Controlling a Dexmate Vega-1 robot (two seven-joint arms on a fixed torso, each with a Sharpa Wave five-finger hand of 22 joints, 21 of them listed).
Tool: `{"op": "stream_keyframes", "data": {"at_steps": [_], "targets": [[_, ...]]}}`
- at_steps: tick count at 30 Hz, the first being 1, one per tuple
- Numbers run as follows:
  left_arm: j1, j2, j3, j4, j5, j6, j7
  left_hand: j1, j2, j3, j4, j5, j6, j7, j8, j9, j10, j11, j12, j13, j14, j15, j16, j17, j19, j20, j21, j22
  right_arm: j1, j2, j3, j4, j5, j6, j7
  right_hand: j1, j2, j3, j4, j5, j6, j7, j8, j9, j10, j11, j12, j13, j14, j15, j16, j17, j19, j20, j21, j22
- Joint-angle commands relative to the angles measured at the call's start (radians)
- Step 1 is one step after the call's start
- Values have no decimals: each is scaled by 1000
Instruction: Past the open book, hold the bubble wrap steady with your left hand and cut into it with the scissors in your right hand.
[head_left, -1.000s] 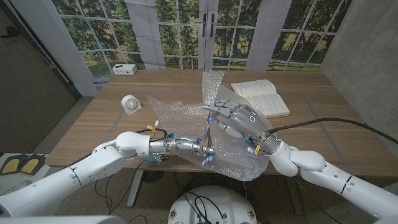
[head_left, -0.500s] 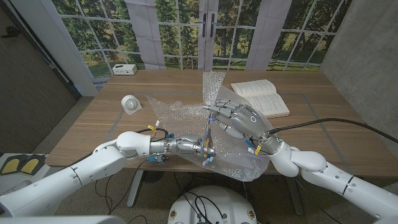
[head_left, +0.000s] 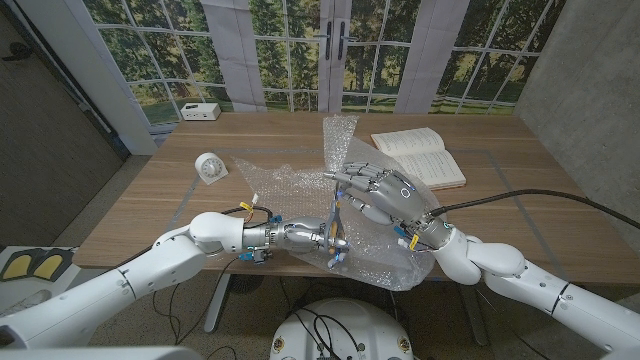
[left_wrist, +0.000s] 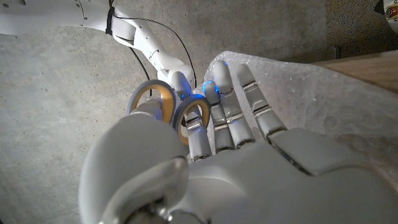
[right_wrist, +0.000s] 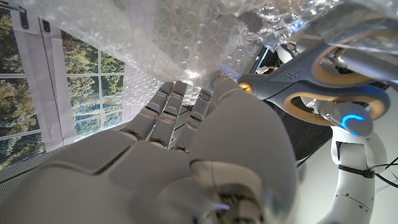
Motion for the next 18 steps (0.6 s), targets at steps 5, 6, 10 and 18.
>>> {"op": "stream_keyframes", "data": {"at_steps": [5, 6, 10, 18], "targets": [[11, -30, -7, 30, -44, -43, -13, 61, 103, 124, 3, -7, -100, -19, 40, 81, -1, -90, 81, 79, -23, -20, 105, 156, -45, 4, 62, 34, 4, 8, -6, 1, 1, -10, 28, 15, -2, -1, 6, 4, 6, 1, -2, 5, 8, -5, 10, 3, 6, -190, -2, 4, 3, -51, 4, 3], [15, -32, -10, 31, -45, -48, -9, 54, 103, 120, 3, -6, -118, -29, 44, 86, 37, -100, 130, 84, -37, -16, 145, 207, -57, 6, 83, 45, 5, 9, -7, 2, 2, -9, 28, 15, -2, -1, 6, 4, 5, 1, -3, 5, 9, -5, 11, 3, 6, -190, -3, 5, 3, -50, 4, 3], [36, -42, -23, 41, -59, -79, 9, 31, 103, 116, 24, 1, -163, -45, 55, 97, 76, -118, 246, 90, -44, -35, 235, 331, -64, 0, 138, 66, 8, 10, -8, 4, 3, -10, 32, 15, -2, -1, 6, 4, 5, 1, -3, 5, 9, -6, 11, 3, 6, -190, -4, 5, 3, -49, 4, 3], [49, -65, -30, 68, -85, -94, 12, 16, 96, 124, 24, 8, -174, -58, 71, 73, 220, -179, 456, 92, 124, -65, 390, 400, -15, -29, 232, 81, 10, 8, -7, 4, 8, -12, 41, 15, -3, -2, 6, 4, 5, 1, -3, 5, 10, -6, 12, 3, 6, -190, -5, 6, 3, -48, 4, 3]]}}
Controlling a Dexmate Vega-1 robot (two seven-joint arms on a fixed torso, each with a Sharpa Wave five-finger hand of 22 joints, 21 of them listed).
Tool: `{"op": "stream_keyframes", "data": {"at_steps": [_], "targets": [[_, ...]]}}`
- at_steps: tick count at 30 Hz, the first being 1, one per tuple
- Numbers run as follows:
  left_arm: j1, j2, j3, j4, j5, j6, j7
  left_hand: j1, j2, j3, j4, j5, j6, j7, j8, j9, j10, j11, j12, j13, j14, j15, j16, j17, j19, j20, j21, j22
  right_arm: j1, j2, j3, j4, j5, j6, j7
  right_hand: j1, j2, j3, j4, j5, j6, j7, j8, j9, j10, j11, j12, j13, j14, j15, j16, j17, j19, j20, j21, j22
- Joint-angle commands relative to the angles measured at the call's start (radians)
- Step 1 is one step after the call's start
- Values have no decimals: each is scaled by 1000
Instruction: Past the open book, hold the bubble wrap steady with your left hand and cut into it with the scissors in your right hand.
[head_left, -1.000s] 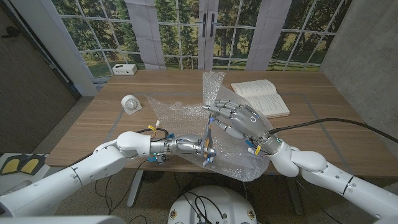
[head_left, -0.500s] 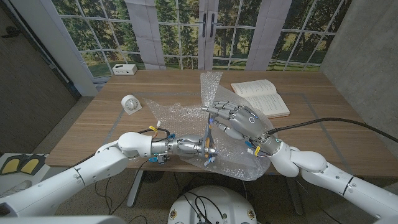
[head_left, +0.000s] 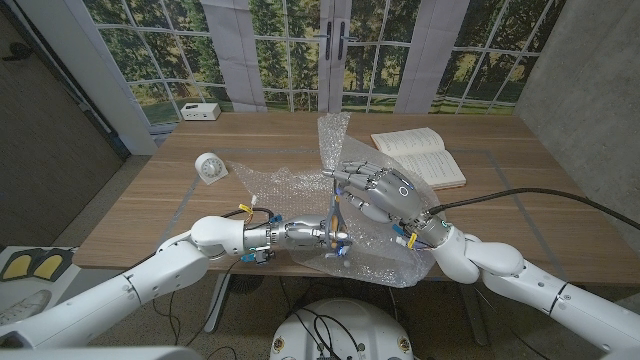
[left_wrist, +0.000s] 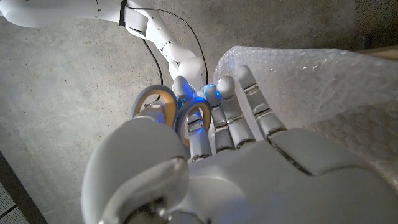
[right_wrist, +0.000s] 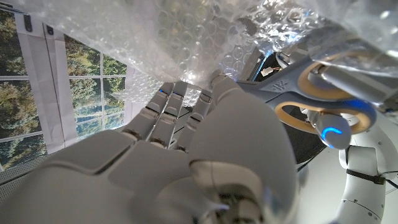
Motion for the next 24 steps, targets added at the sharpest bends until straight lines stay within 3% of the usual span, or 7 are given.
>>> {"op": "stream_keyframes", "data": {"at_steps": [1, 6, 18, 24], "targets": [[23, -28, -16, 31, -26, -38, 18, 52, 57, 123, 23, 6, -27, 0, 9, -18, 272, -203, 466, 0, 116, -74, 99, 19, 64, -39, 71, 12, 4, 1, -1, 3, 5, -3, 12, 9, 2, -2, 6, 4, 5, 1, -3, 5, 10, -5, 4, 3, 6, -190, -2, 5, 2, -48, 4, 3], [18, -36, -11, 45, -16, -43, 16, 45, 48, 122, 18, 12, -34, 0, 12, -37, 348, -213, 478, 0, 213, -112, 145, 21, 136, -71, 137, 17, 5, -1, 1, 5, 6, -3, 12, 9, 2, -2, 6, 4, 5, 1, -3, 5, 11, -5, 5, 2, 5, -190, -4, 6, 2, -47, 4, 3], [0, -46, 0, 64, -10, -48, -19, 29, 41, 120, 30, 23, -59, -3, 3, -44, 337, -209, 473, 2, 183, -88, 136, 22, 103, -77, 145, 10, 9, 0, 5, 9, 11, -16, 19, 9, 2, -3, 6, 4, 6, 1, -3, 5, 11, -5, 5, 1, 5, -190, -6, 8, 1, -44, 4, 3], [18, -48, -9, 63, -48, -31, -2, 29, 48, 125, 29, 27, -44, -7, 8, -51, 338, -207, 474, 1, 183, -98, 138, 21, 96, -79, 151, 5, 10, 0, 7, 9, 11, -23, 24, 10, 1, -3, 6, 4, 6, 1, -3, 5, 11, -6, 6, 1, 4, -190, -8, 9, 1, -44, 4, 3]]}}
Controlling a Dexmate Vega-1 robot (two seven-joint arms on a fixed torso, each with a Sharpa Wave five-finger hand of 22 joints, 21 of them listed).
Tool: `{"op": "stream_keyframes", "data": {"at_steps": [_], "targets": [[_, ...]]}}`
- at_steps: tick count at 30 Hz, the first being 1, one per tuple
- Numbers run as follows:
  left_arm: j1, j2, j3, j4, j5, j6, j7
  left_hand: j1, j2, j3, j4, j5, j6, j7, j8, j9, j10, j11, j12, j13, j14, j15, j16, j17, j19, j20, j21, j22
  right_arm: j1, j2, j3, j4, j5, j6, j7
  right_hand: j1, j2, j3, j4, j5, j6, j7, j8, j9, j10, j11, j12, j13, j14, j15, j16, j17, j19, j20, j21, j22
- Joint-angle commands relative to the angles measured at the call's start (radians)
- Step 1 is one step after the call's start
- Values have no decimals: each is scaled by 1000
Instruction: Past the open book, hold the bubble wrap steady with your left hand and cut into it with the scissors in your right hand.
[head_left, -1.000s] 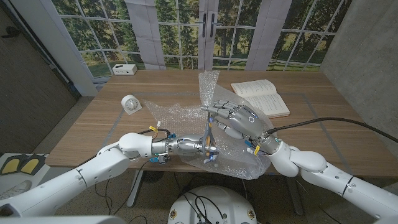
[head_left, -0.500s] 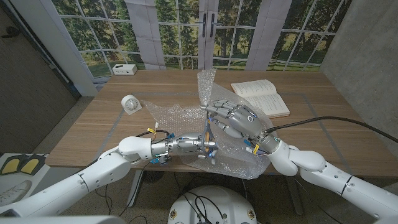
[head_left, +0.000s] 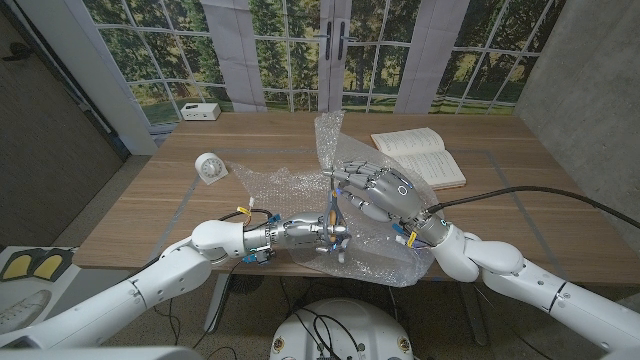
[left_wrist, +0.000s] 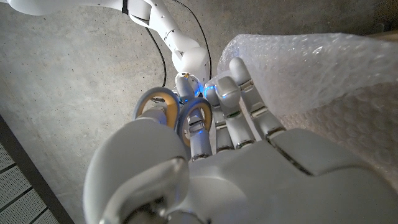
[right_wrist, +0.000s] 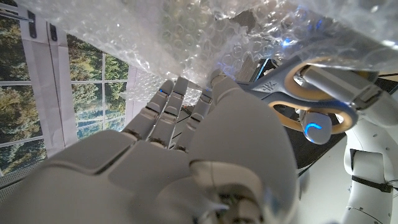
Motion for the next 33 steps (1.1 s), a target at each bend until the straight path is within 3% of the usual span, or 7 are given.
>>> {"op": "stream_keyframes", "data": {"at_steps": [1, 8, 13, 15, 20, 24, 33], "targets": [[11, -9, -3, 14, -40, 17, -5, 40, 42, 128, 24, 8, 24, -7, 7, -8, 278, -271, 318, 1, -12, -69, 2, 0, -4, -1, 13, -2, 4, 0, 4, 3, 4, -13, 7, 10, 1, 1, 2, 4, 6, 1, -3, 5, 15, -2, 10, 7, 3, -190, -5, 4, 1, -43, 4, 3], [21, -8, -11, 16, -34, 2, 0, 44, 25, 124, -4, -21, 83, -21, 22, -42, 266, -258, 314, -1, -26, -59, -1, -4, -37, 19, 28, -8, 8, 3, 3, 5, 5, -19, 13, 10, 2, 0, 2, 4, 8, 1, -2, 5, 17, -3, 11, 5, 3, -190, -7, 6, 3, -42, 4, 2], [26, -8, -15, 21, -39, 1, -1, 7, -23, 79, -14, -40, 92, -25, 23, -69, 269, -260, 316, -2, -21, -77, -3, -6, -47, 20, 36, -19, 11, 2, 3, 2, 5, -22, 17, 10, 2, 0, 2, 3, 9, 1, -2, 5, 19, -3, 13, 5, 3, -190, -10, 8, 2, -43, 4, 2], [27, -10, -16, 25, -42, -3, -5, -27, -61, 44, -17, -44, 96, -31, 22, -90, 261, -260, 313, -2, -13, -80, -5, -7, -50, 17, 38, -31, 12, 2, 3, 2, 7, -23, 19, 10, 2, 0, 2, 3, 10, 1, -2, 5, 20, -3, 14, 5, 4, -190, -11, 9, 3, -41, 4, 2], [33, -9, -21, 28, -38, -11, 2, -40, -82, 26, -30, -43, 96, -31, 22, -107, 259, -261, 313, -3, -20, -80, -10, -9, -53, 21, 38, -43, 14, 1, 3, -1, 3, -26, 23, 10, 2, -1, 2, 3, 13, 1, -2, 5, 20, -3, 16, 5, 5, -190, -13, 11, 2, -42, 4, 2], [42, -5, -28, 24, -33, -21, 14, -68, -131, -7, -41, -46, 106, -36, 26, -127, 262, -258, 313, -3, -17, -74, -10, -9, -54, 23, 36, -58, 16, 1, 2, -2, 4, -27, 28, 10, 2, -1, 2, 3, 14, 1, -2, 5, 19, -3, 16, 3, 6, -190, -15, 13, 4, -39, 5, 2], [59, -8, -38, 27, -41, -34, 32, -118, -190, -55, -45, -43, 114, -33, 32, -155, 268, -260, 312, -4, -9, -82, -11, -10, -49, 21, 33, -83, 21, 5, -1, -1, 2, -27, 32, 10, 2, -1, 3, 3, 17, 1, -2, 5, 21, -3, 19, 2, 9, -190, -18, 17, 5, -38, 5, 2]]}}
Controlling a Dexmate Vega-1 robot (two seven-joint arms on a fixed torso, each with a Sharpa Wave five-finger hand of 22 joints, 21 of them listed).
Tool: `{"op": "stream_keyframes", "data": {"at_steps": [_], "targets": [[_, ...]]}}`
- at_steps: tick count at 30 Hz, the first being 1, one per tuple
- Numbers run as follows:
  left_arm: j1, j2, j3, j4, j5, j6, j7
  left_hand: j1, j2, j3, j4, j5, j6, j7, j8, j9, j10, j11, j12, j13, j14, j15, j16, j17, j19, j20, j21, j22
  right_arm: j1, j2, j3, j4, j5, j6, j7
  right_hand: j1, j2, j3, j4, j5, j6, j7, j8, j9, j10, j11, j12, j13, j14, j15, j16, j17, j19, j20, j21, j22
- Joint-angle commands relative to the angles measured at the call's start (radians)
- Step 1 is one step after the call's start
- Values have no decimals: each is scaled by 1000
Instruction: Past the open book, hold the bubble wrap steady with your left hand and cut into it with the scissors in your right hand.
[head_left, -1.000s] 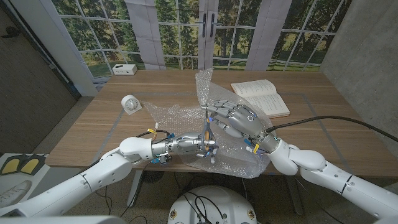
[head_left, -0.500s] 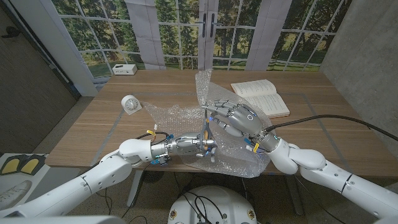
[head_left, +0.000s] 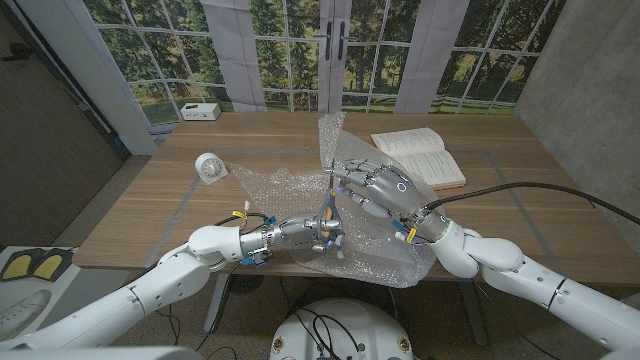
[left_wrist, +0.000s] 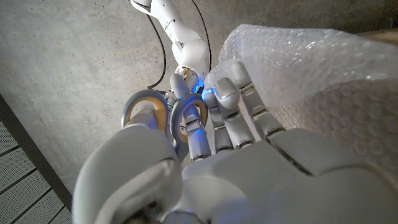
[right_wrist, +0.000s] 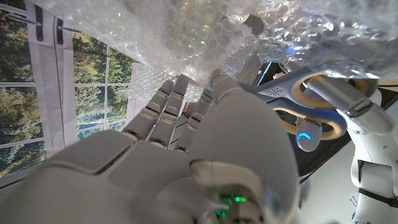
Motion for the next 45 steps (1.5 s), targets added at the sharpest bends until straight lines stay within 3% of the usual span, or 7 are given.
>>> {"op": "stream_keyframes", "data": {"at_steps": [1, 8, 14, 18, 24, 30, 45], "targets": [[26, 0, -16, 3, -6, -21, 28, -17, -29, -19, -2, 3, 9, 4, 4, -11, 240, -229, 222, 2, 6, -77, -2, 2, 6, -2, 1, -9, 8, 5, -4, -2, -1, -4, 9, 10, 2, -1, 3, 3, 7, -1, -2, 5, 15, -4, 7, 1, 10, -190, -3, 5, 6, -37, 5, 2], [38, -2, -25, 6, -9, -30, 44, -47, -48, -40, 1, 9, -14, 14, -26, -52, 248, -228, 223, 2, 14, -63, -1, 3, 13, -3, -2, -27, 12, 5, -6, -1, -1, -3, 13, 10, 2, -2, 2, 3, 12, -1, -1, 5, 16, -4, 9, -1, 12, -190, -5, 8, 7, -36, 5, 1], [40, 0, -29, 6, -4, -35, 48, -75, -55, -52, 3, 16, -99, 47, -122, -133, 263, -220, 227, 3, 24, -55, 6, 7, 23, -3, -4, -53, 16, 9, -6, 3, 4, -1, 15, 11, 2, -2, 2, 2, 15, 0, -1, 5, 16, -5, 8, -4, 13, -190, -8, 9, 9, -35, 6, 1], [40, -1, -30, 7, -6, -33, 52, -88, -59, -58, -1, 20, -168, 20, -223, -226, 275, -218, 225, 2, 41, -43, 11, 8, 26, 1, -6, -75, 21, 12, -7, 7, 8, 3, 17, 11, 2, -2, 2, 2, 16, 0, -1, 5, 18, -5, 10, -4, 15, -190, -9, 11, 10, -34, 6, 1], [46, -6, -35, 6, 0, -38, 74, -91, -52, -57, -6, 22, -106, 34, -253, -294, 310, -210, 230, 2, 58, -42, 14, 8, 46, 1, 0, -88, 29, 15, -9, 16, 10, 9, 18, 11, 1, -2, 1, 2, 18, 1, -1, 5, 19, -5, 11, -5, 16, -190, -10, 12, 11, -33, 6, 1], [40, -10, -32, 10, -3, -25, 75, -99, -55, -62, -10, 22, -189, 36, -332, -356, 312, -213, 227, 2, 67, -45, 13, 8, 54, 1, 3, -98, 33, 14, -7, 21, 15, 11, 20, 11, 1, -3, 1, 2, 17, 1, -2, 5, 20, -5, 11, -7, 17, -190, -12, 14, 10, -33, 5, 1], [52, 7, -41, -20, 36, -14, 149, -202, -187, -190, -12, 44, -172, 56, -355, -474, 344, -211, 228, 2, 97, -41, 23, 13, 83, 4, 1, -121, 40, 15, 6, 18, 17, -1, 14, 12, 0, -4, 0, 1, 21, 2, -3, 5, 23, -5, 16, -10, 23, -190, -18, 18, 13, -25, 5, 0]]}}
